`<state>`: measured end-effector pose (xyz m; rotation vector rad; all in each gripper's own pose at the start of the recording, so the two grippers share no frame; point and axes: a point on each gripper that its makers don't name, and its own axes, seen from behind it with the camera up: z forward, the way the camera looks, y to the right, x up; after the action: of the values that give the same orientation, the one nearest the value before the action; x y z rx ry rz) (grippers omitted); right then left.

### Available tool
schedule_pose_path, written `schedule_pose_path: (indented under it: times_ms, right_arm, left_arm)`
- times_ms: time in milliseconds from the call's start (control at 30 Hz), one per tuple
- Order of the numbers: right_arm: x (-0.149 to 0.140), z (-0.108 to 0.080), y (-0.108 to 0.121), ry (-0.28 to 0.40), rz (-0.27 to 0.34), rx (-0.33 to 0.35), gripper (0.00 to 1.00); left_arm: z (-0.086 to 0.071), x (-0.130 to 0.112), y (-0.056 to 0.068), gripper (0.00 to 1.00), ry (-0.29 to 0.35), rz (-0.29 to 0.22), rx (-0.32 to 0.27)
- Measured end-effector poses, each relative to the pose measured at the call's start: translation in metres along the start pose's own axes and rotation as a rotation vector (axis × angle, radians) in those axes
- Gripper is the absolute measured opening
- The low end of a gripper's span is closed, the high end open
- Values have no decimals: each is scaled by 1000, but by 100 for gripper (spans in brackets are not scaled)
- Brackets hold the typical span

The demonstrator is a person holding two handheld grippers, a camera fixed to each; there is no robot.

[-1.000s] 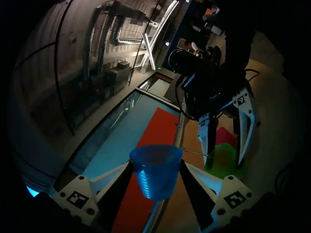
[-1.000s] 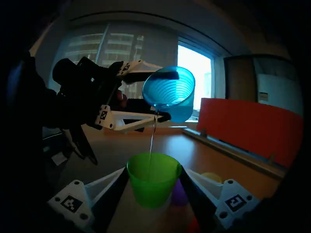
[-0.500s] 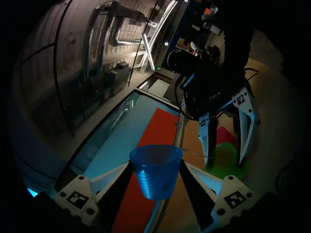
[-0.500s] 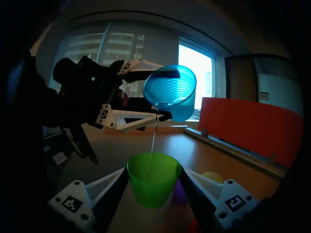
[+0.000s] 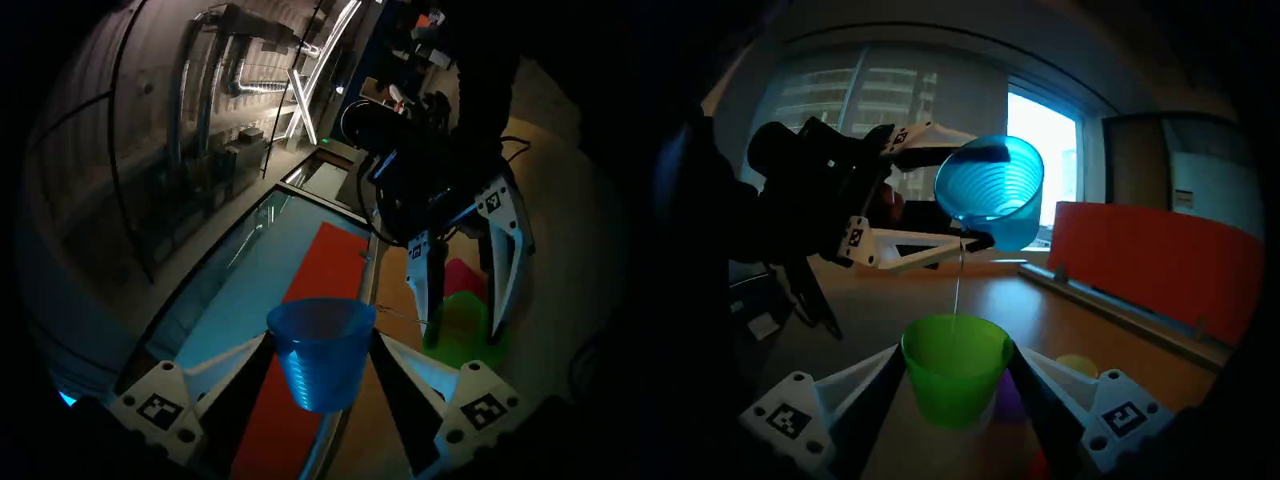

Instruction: Pour water

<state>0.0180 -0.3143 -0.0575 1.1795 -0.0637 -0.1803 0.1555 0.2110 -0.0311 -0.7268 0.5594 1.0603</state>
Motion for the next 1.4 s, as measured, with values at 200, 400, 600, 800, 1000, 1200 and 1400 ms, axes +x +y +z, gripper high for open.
schedule_pose_path:
  times_ms: [200,400,600,800,1000,1200,1400]
  right_arm:
    - [1,0,1,2,1,-1,90]
    - [1,0,0,1,1,-1,90]
    - [1,0,0,2,1,-1,91]
    - [2,-1,0,1,0,-1,91]
    - [1,0,0,-1,-1,0,90]
    - [1,-1,1,-1,0,-2,90]
    - [1,-2,1,-2,-1,-2,90]
  left_arm:
    - [0,-1,0,84,-2,2,-2]
    - [-2,0,1,84,-1,11,-5]
    - [-3,0,0,84,0,26,-4]
    - [-3,0,1,84,0,34,-6]
    - [-3,0,1,84,-2,46,-7]
    - [-3,0,1,84,-3,54,-6]
    - [-2,0,2,84,-3,67,-7]
